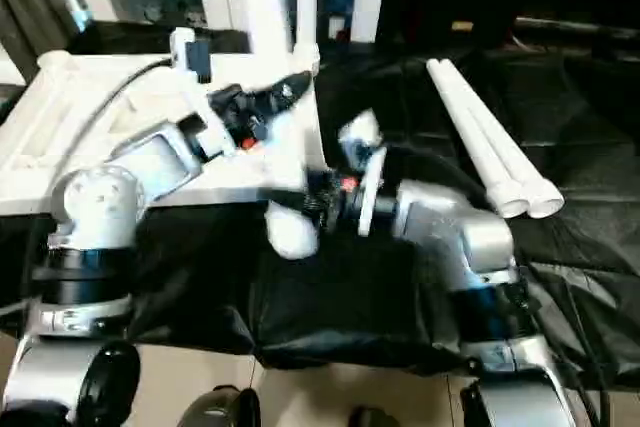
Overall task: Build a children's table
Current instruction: Pick table leg
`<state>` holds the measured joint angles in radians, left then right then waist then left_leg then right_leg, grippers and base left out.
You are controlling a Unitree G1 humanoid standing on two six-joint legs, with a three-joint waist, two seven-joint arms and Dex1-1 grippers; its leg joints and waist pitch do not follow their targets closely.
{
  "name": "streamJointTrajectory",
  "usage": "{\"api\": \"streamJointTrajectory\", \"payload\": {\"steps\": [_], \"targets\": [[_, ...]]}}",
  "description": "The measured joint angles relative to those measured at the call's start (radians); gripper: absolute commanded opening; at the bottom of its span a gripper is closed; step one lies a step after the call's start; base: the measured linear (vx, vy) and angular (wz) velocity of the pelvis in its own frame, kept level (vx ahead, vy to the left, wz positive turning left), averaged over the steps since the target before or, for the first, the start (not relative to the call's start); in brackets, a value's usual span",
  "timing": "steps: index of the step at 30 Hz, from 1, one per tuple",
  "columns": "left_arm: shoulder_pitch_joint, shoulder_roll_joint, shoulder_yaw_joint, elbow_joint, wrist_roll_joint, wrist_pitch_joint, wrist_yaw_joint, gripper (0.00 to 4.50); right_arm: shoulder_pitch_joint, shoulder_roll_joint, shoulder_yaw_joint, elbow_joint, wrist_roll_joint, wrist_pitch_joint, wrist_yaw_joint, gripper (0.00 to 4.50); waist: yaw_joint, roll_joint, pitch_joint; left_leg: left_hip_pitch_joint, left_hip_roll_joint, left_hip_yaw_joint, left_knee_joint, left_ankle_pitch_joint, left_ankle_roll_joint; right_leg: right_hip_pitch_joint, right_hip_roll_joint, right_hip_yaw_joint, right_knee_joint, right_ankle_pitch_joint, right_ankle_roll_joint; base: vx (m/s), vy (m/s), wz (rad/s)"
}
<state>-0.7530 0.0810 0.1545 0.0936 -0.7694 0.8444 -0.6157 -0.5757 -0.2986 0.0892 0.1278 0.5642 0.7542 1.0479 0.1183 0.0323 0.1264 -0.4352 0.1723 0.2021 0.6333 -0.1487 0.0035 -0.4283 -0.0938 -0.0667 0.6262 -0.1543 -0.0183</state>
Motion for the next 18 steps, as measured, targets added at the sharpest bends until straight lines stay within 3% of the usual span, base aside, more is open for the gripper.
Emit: {"api": "streamJointTrajectory", "payload": {"steps": [4,7,12,13,18], "targets": [[-0.003,0.019,0.002,-0.002,-0.049,0.032,-0.067,1.85,0.0,-0.016,0.009,-0.018,0.023,0.008,0.033,3.02,-0.003,0.0,0.0,0.004,0.0,0.0,0.0,0.0,0.0,0.003,0.0,0.0,0.001,0.0,0.001,0.0,0.0,0.0],[-0.004,0.022,0.005,-0.001,-0.067,0.045,-0.087,1.85,0.0,-0.019,0.015,-0.032,0.032,0.019,0.045,2.67,-0.003,0.0,0.0,0.012,0.0,-0.001,0.0,0.0,-0.001,0.012,0.0,0.0,0.0,-0.005,0.008,0.0,0.0,0.0],[-0.005,0.031,0.004,0.004,-0.065,0.041,-0.099,1.85,-0.001,-0.017,0.018,-0.037,0.036,0.023,0.049,2.37,-0.003,0.001,-0.001,0.014,0.0,-0.001,-0.001,0.0,-0.001,0.015,0.0,0.0,-0.001,-0.005,0.008,0.0,0.0,0.0],[-0.005,0.032,0.003,0.009,-0.065,0.037,-0.1,2.41,-0.001,-0.017,0.018,-0.037,0.036,0.023,0.048,2.25,-0.003,0.001,-0.001,0.014,0.0,-0.001,-0.001,0.0,-0.001,0.015,0.0,0.0,-0.001,-0.005,0.008,0.0,0.0,0.0],[-0.027,0.028,0.002,0.047,-0.059,0.033,-0.09,2.84,0.0,-0.016,0.015,-0.025,0.017,0.005,-0.003,2.0,-0.003,0.005,-0.003,0.014,0.0,-0.001,-0.001,0.0,-0.001,0.015,0.0,0.0,-0.001,-0.005,0.008,0.0,0.0,0.0]]}}
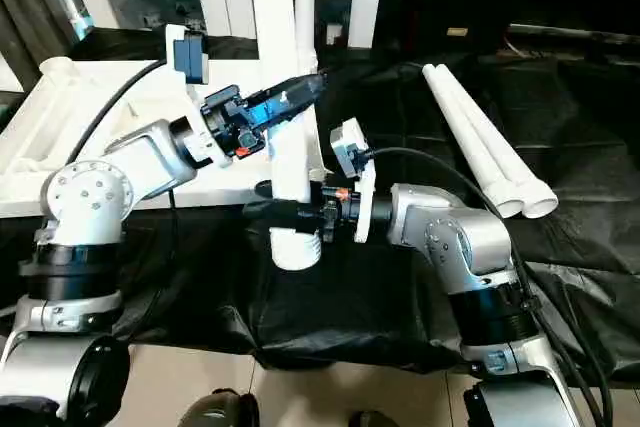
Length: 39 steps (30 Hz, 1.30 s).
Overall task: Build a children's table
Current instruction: Pick table leg
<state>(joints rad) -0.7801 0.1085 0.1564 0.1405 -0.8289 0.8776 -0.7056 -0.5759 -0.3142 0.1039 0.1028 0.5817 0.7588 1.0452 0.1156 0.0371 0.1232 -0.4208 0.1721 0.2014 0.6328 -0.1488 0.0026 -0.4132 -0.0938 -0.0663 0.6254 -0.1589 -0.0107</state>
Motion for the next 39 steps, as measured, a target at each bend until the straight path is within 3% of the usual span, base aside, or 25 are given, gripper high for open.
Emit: {"api": "streamJointTrajectory", "payload": {"steps": [3,5,13,16,22,23,28,39], "targets": [[-0.007,-0.006,-0.018,0.002,0.056,-0.043,0.059,3.06,0.0,0.01,-0.01,0.016,-0.018,-0.014,-0.044,1.95,-0.001,0.01,-0.008,0.0,0.0,0.0,-0.001,0.0,0.0,0.0,0.0,0.0,-0.001,0.0,0.0,0.0,0.0,0.0],[-0.007,-0.01,-0.046,0.003,0.144,-0.074,0.157,3.09,0.003,0.035,-0.029,0.044,-0.037,-0.023,-0.1,1.94,-0.001,0.016,-0.012,0.0,0.0,0.0,-0.001,0.0,0.0,0.0,0.0,0.0,0.0,0.0,0.001,0.0,0.0,0.0],[0.03,-0.09,-0.083,-0.011,0.241,-0.085,0.374,3.09,0.024,0.05,-0.029,0.106,-0.079,-0.04,-0.167,1.94,-0.004,0.014,-0.012,-0.001,0.0,-0.001,-0.001,0.0,0.0,0.0,0.0,-0.001,-0.001,-0.001,0.001,0.0,0.0,0.0],[0.036,-0.122,-0.083,-0.018,0.255,-0.112,0.42,2.75,0.021,0.058,-0.029,0.116,-0.083,-0.053,-0.171,1.94,-0.003,0.012,-0.014,-0.001,0.0,-0.001,-0.001,0.0,0.0,0.0,0.0,-0.001,-0.001,-0.001,0.002,0.0,0.0,0.0],[0.035,-0.129,-0.08,-0.02,0.256,-0.147,0.431,2.33,-0.008,0.067,-0.02,0.144,-0.12,-0.092,-0.187,1.94,-0.004,0.011,-0.015,-0.001,0.0,-0.001,-0.001,0.0,0.0,0.0,0.0,-0.001,-0.002,-0.001,0.002,0.0,0.0,0.0],[0.035,-0.129,-0.08,-0.02,0.257,-0.147,0.43,2.29,-0.009,0.069,-0.019,0.146,-0.12,-0.092,-0.188,2.5,-0.004,0.01,-0.015,-0.001,0.0,-0.001,-0.001,0.0,0.0,0.0,0.0,-0.001,-0.002,-0.001,0.002,0.0,0.0,0.0],[0.037,-0.093,-0.065,-0.016,0.255,-0.15,0.391,1.94,-0.021,0.055,-0.03,0.141,-0.094,-0.094,-0.151,2.92,-0.003,0.01,-0.015,-0.001,0.0,-0.001,-0.001,0.0,0.0,0.0,0.0,-0.001,-0.003,-0.001,0.003,0.0,0.0,0.0],[0.037,-0.068,-0.084,-0.017,0.213,-0.131,0.264,1.86,-0.077,-0.055,-0.053,0.153,-0.063,-0.052,-0.002,3.05,-0.004,0.01,-0.015,-0.001,0.0,-0.001,-0.002,0.0,0.0,0.003,0.0,-0.001,-0.008,0.0,0.002,0.0,0.0,0.0]]}}
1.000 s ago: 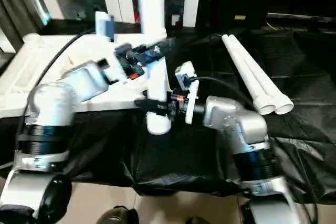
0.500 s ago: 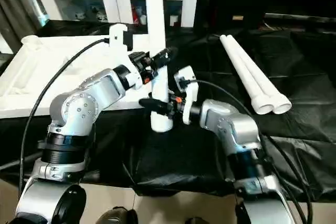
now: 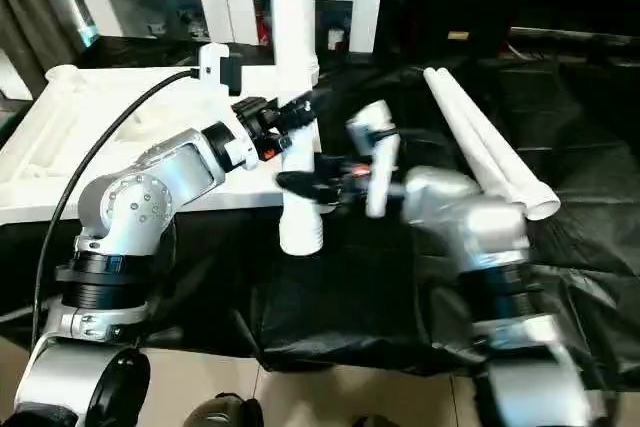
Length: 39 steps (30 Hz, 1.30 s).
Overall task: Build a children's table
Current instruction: Pick table leg
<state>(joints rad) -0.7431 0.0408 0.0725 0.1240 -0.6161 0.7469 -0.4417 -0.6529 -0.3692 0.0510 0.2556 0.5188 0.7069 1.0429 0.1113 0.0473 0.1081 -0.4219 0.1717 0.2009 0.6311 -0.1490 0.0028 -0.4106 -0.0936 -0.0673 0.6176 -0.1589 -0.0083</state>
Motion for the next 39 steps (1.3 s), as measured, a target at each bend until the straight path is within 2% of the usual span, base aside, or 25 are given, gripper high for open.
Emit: {"api": "streamJointTrajectory", "payload": {"steps": [7,22,23,26,33,39], "targets": [[0.0,0.004,-0.018,-0.026,-0.012,0.009,-0.036,1.86,-0.001,-0.007,0.045,0.0,-0.007,0.012,0.031,3.05,0.0,0.0,0.0,0.0,0.0,0.0,-0.001,0.0,0.0,0.0,0.0,-0.001,0.0,0.001,0.001,0.0,0.0,0.0],[0.0,0.007,-0.033,-0.036,-0.015,0.009,-0.076,1.86,-0.001,-0.009,0.075,0.001,-0.014,0.047,0.053,3.05,0.0,-0.001,0.0,0.0,0.0,0.0,-0.001,0.0,0.0,0.001,0.0,0.0,-0.002,0.001,0.001,0.0,0.0,0.0],[0.0,0.008,-0.033,-0.037,-0.015,0.009,-0.077,1.86,-0.001,-0.009,0.075,0.001,-0.014,0.049,0.054,2.77,0.0,-0.001,0.0,0.0,0.0,0.0,-0.001,0.0,0.0,0.001,0.0,0.0,-0.002,0.001,0.001,0.0,0.0,0.0],[0.001,0.013,-0.039,-0.041,-0.015,0.009,-0.079,1.86,-0.001,-0.008,0.076,0.001,-0.013,0.056,0.057,2.65,0.0,-0.001,0.0,0.0,0.0,0.0,-0.001,0.0,0.0,0.001,0.0,0.0,-0.002,0.001,0.001,0.0,0.0,0.0],[0.01,0.023,-0.05,-0.063,-0.015,0.012,-0.096,1.86,-0.001,-0.005,0.081,0.004,-0.011,0.065,0.071,2.0,0.0,-0.001,0.0,0.0,0.0,0.0,-0.001,0.0,0.0,0.001,0.0,0.0,-0.002,0.001,0.001,0.0,0.0,0.0],[0.012,0.027,-0.053,-0.063,-0.015,0.015,-0.101,1.85,-0.001,-0.006,0.086,0.004,-0.012,0.068,0.076,1.93,0.0,-0.002,-0.001,0.0,0.0,0.0,-0.001,0.0,0.0,0.001,0.0,0.0,-0.002,0.001,0.001,0.0,0.0,0.0]]}}
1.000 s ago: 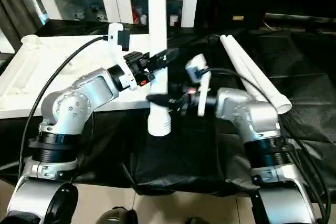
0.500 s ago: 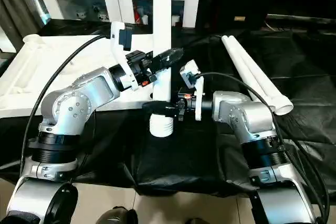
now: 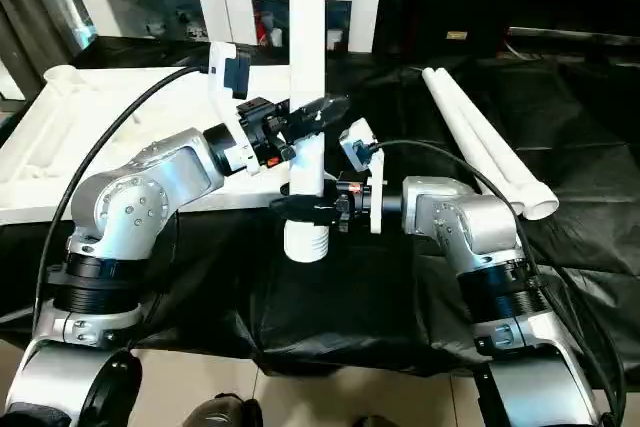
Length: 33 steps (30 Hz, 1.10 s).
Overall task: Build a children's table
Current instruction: Pick table leg
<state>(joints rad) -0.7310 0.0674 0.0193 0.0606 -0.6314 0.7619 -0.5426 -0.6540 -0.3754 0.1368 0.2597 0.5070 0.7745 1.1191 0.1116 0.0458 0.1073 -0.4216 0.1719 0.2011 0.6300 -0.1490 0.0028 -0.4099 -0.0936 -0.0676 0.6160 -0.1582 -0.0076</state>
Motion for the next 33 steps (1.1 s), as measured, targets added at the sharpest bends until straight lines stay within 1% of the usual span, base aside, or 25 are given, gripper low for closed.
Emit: {"api": "streamJointTrajectory", "payload": {"steps": [5,6,7,9,12,13,15,16,18,19,20,22,24,26,27,28,29,30,31,32,33], "targets": [[0.0,0.003,-0.009,0.0,0.0,-0.004,0.0,1.85,0.001,0.0,0.001,0.0,-0.003,0.0,0.001,1.93,0.0,0.0,0.0,0.0,0.0,0.0,0.0,0.0,0.0,0.0,0.0,0.0,0.0,0.0,0.0,0.0,0.0,0.0],[0.0,0.003,-0.009,0.0,0.001,-0.005,0.0,2.2,0.001,0.0,0.001,0.0,-0.003,0.0,0.001,1.93,0.0,0.0,0.0,0.0,0.0,0.0,0.0,0.0,0.0,0.0,0.0,0.0,0.0,0.0,0.0,0.0,0.0,0.0],[0.001,0.002,-0.008,0.0,0.001,-0.004,0.0,2.2,0.003,0.001,0.001,-0.001,-0.003,-0.001,0.0,1.93,0.001,0.0,0.0,0.0,0.0,0.0,0.0,0.0,0.0,0.0,0.0,0.0,0.0,0.0,0.0,0.0,0.0,0.0],[0.001,0.0,-0.004,0.0,0.0,0.001,0.0,2.55,0.007,0.003,0.0,-0.001,-0.003,-0.006,-0.004,1.93,0.0,0.0,0.0,0.0,0.0,0.0,0.0,0.0,0.0,0.0,0.0,0.0,0.0,0.0,0.0,0.0,0.0,0.0],[0.002,-0.01,0.007,0.001,-0.009,0.011,0.0,2.65,0.013,0.01,-0.002,-0.001,-0.004,-0.021,-0.021,1.93,0.001,0.0,0.0,0.0,0.0,0.0,0.0,0.0,0.0,0.0,0.0,0.0,0.0,0.0,0.0,0.0,0.0,0.0],[0.002,-0.011,0.011,0.001,-0.015,0.018,0.0,2.75,0.016,0.011,-0.002,-0.001,-0.004,-0.022,-0.022,1.93,0.0,0.0,0.0,0.0,0.0,0.0,0.0,0.0,0.0,0.0,0.0,0.0,0.0,0.0,0.0,0.0,0.0,0.0],[0.009,-0.021,0.021,0.001,-0.013,-0.009,0.005,2.94,0.018,0.032,-0.018,0.0,-0.002,-0.037,-0.04,1.93,0.0,0.0,0.0,0.0,0.0,0.0,0.0,0.0,0.0,0.0,0.0,0.0,0.0,0.0,0.0,0.0,0.0,0.0],[0.01,-0.043,0.035,0.008,-0.013,-0.042,0.013,2.97,0.02,0.052,-0.039,0.004,0.001,-0.046,-0.06,1.93,0.0,-0.001,0.0,0.0,0.0,0.0,0.0,0.0,0.0,0.0,0.0,0.0,0.0,0.0,0.0,0.0,0.0,0.0],[0.005,-0.105,0.109,0.04,-0.049,-0.131,0.034,2.97,0.021,0.092,-0.096,0.029,0.011,-0.072,-0.115,1.93,0.0,-0.001,0.0,0.0,0.0,0.0,0.0,0.0,0.0,0.0,0.0,0.0,0.0,0.0,0.0,0.0,0.0,0.0],[-0.007,-0.131,0.158,0.062,-0.085,-0.178,0.049,2.97,0.022,0.107,-0.126,0.038,0.015,-0.086,-0.149,1.92,0.001,-0.001,0.0,0.0,0.0,0.0,0.0,0.0,0.0,0.001,0.0,0.0,0.0,0.001,-0.001,0.0,0.0,0.0],[-0.018,-0.132,0.186,0.076,-0.103,-0.202,0.058,2.97,0.023,0.11,-0.14,0.039,0.019,-0.096,-0.164,1.92,0.001,-0.001,-0.001,0.0,0.0,0.0,0.0,0.0,0.0,0.001,0.0,0.0,-0.001,0.001,-0.001,0.0,0.0,0.0],[-0.051,-0.126,0.283,0.135,-0.138,-0.273,0.084,2.97,0.028,0.132,-0.188,0.04,0.034,-0.15,-0.216,1.92,-0.001,0.0,-0.001,0.001,0.0,0.0,0.0,0.0,0.0,0.001,0.0,0.0,0.0,0.001,0.0,0.0,0.0,0.0],[-0.059,-0.09,0.322,0.178,-0.14,-0.305,0.086,2.97,0.035,0.135,-0.228,0.04,0.036,-0.189,-0.256,1.91,-0.002,-0.001,-0.002,0.001,0.0,0.0,0.0,0.0,0.0,0.001,0.0,0.0,-0.001,0.001,0.001,0.0,0.0,0.0],[-0.056,-0.051,0.33,0.212,-0.119,-0.315,0.073,2.97,0.037,0.134,-0.261,0.046,0.036,-0.223,-0.296,1.91,-0.003,-0.001,-0.001,0.001,0.0,0.0,-0.001,0.0,0.0,0.0,0.0,0.0,-0.001,0.001,0.001,0.0,0.0,0.0],[-0.05,-0.017,0.292,0.226,-0.075,-0.335,0.046,2.97,0.037,0.134,-0.266,0.053,0.029,-0.244,-0.318,1.91,-0.003,-0.001,-0.001,0.001,0.0,0.0,-0.002,0.0,0.0,0.0,0.0,0.0,-0.002,0.001,0.001,0.0,0.0,0.0],[-0.043,0.053,0.194,0.247,0.013,-0.358,-0.01,2.97,0.039,0.133,-0.267,0.06,0.003,-0.277,-0.354,1.91,-0.001,-0.001,-0.001,0.001,0.0,0.0,-0.004,0.0,0.0,0.0,0.0,0.0,-0.004,0.001,0.001,0.0,0.0,0.0],[-0.04,0.08,0.148,0.261,0.057,-0.367,-0.039,2.97,0.04,0.13,-0.269,0.062,-0.011,-0.29,-0.372,1.91,0.0,-0.001,-0.001,0.001,-0.001,0.0,-0.005,0.0,0.0,0.0,0.0,0.0,-0.004,0.001,0.002,0.0,0.0,0.0],[-0.037,0.11,0.09,0.28,0.119,-0.396,-0.076,2.97,0.044,0.126,-0.266,0.063,-0.036,-0.313,-0.394,1.91,0.001,-0.001,-0.001,0.001,-0.002,0.0,-0.006,0.0,0.0,0.0,0.0,0.001,-0.005,0.0,0.003,0.0,0.0,0.0],[-0.045,0.174,-0.039,0.339,0.229,-0.459,-0.159,2.97,0.055,0.113,-0.253,0.063,-0.094,-0.354,-0.44,1.91,0.002,-0.002,-0.002,0.001,-0.003,0.0,-0.008,0.0,0.0,0.0,0.0,0.002,-0.007,0.0,0.004,0.0,0.0,0.0],[-0.048,0.202,-0.11,0.38,0.288,-0.481,-0.204,2.97,0.064,0.101,-0.245,0.064,-0.128,-0.371,-0.464,1.91,0.0,-0.001,-0.002,0.001,-0.004,0.001,-0.009,0.0,0.0,0.0,0.0,0.004,-0.007,-0.001,0.005,0.0,0.0,0.0],[-0.048,0.208,-0.157,0.432,0.337,-0.515,-0.243,2.97,0.076,0.093,-0.244,0.067,-0.155,-0.386,-0.486,1.91,-0.002,-0.002,-0.001,0.0,-0.006,0.001,-0.01,0.0,0.0,-0.001,0.0,0.006,-0.007,-0.001,0.006,0.0,0.0,0.0]]}}
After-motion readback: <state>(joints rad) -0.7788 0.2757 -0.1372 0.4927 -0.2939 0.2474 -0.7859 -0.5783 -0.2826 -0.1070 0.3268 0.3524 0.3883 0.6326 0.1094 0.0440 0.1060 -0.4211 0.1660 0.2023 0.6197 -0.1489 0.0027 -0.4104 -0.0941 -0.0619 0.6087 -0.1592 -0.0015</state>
